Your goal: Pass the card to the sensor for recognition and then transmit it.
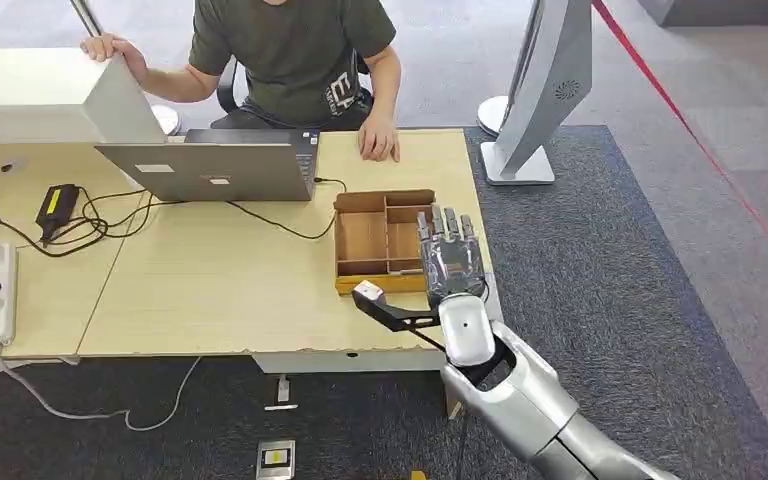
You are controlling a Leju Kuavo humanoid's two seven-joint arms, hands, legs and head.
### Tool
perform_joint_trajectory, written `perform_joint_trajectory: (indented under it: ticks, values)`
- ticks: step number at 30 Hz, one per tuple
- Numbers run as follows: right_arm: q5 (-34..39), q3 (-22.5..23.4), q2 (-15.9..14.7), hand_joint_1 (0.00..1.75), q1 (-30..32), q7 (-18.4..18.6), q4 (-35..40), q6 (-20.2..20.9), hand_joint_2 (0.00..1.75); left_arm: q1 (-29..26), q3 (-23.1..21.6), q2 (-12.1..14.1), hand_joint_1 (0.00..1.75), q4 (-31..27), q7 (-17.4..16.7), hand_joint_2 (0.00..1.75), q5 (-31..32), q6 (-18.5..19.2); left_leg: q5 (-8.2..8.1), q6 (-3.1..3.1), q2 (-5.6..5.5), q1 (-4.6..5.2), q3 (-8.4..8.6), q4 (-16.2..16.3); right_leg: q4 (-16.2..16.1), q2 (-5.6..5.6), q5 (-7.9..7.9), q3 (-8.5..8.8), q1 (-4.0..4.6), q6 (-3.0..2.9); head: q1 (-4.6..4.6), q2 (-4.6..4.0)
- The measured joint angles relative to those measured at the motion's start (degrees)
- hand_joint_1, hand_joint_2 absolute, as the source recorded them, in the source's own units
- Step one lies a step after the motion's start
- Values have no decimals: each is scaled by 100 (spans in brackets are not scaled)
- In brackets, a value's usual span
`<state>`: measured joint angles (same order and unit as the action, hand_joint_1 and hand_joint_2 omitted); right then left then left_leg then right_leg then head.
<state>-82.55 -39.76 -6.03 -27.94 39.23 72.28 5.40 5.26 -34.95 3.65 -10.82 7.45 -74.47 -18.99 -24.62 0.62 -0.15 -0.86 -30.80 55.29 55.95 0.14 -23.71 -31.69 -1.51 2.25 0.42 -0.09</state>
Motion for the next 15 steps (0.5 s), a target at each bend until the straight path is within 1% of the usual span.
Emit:
perform_joint_trajectory:
  ticks: [4,10,15]
  values:
    - [147,11,22,0,-9,-44,-156,-53,175,1,0,15,0,0,-61,0,46,57,0,0,0,0,0,0,0,0,0,0,0,0,0,0]
    - [404,39,92,0,-7,-155,-367,-175,175,1,0,44,0,0,-55,0,118,181,0,0,0,-2,-1,0,0,0,0,-1,2,0,0,2]
    - [439,39,190,0,-11,-155,-553,-234,175,1,-2,50,0,0,-35,0,92,164,0,0,0,-2,-1,0,0,0,0,-1,2,0,0,2]
